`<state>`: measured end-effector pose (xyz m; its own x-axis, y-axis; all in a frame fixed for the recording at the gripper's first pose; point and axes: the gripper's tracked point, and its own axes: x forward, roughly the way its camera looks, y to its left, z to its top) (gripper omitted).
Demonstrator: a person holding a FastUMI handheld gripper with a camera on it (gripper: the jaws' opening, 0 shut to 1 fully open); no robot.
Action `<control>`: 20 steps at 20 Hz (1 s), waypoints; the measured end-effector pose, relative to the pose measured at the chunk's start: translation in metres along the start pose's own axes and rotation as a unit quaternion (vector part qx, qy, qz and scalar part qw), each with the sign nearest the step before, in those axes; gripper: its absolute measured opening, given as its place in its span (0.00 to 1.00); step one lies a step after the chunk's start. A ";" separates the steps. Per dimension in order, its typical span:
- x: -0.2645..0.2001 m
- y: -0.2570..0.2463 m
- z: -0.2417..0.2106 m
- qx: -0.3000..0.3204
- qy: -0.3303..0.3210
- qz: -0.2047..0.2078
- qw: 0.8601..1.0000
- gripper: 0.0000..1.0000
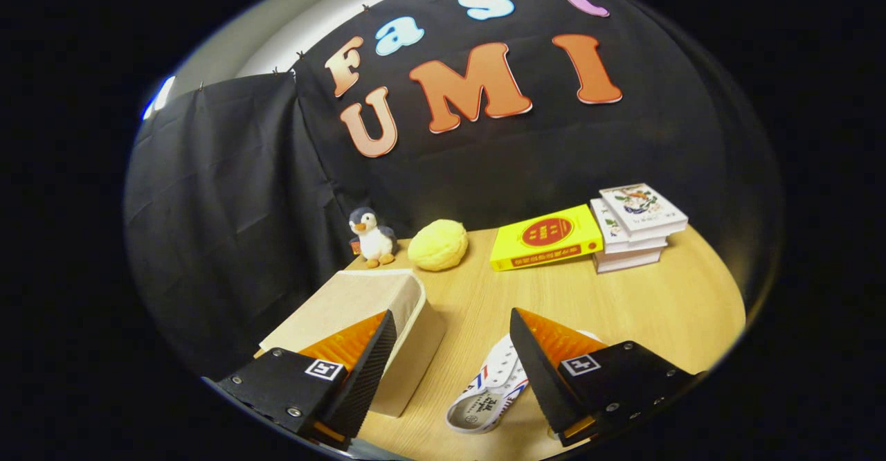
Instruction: Open the storage box then place both shoes into the box .Put the left shoe in first, then the right shoe, with the right side of both shoes facing outward in a uniform manner.
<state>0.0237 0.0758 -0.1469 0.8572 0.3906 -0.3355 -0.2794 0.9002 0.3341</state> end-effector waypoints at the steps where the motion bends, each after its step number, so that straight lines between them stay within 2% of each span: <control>1: 0.006 0.005 -0.007 0.021 0.014 0.019 1.000 0.98; 4: 0.022 0.016 -0.032 0.079 0.061 0.073 0.992 0.98; 7: 0.037 0.026 -0.050 0.138 0.097 0.116 0.979 0.98; 11: 0.049 0.042 -0.071 0.230 0.149 0.168 0.947 0.98; 13: 0.054 0.050 -0.070 0.264 0.154 0.195 0.932 0.98; 17: 0.061 0.067 -0.071 0.333 0.168 0.254 0.892 0.98; 18: 0.062 0.070 -0.075 0.342 0.173 0.260 0.886 0.98; 20: 0.065 0.074 -0.086 0.342 0.186 0.264 0.882 0.98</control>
<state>0.0210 0.1841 -0.2201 0.4478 0.8721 -0.1973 -0.1621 0.2962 0.9413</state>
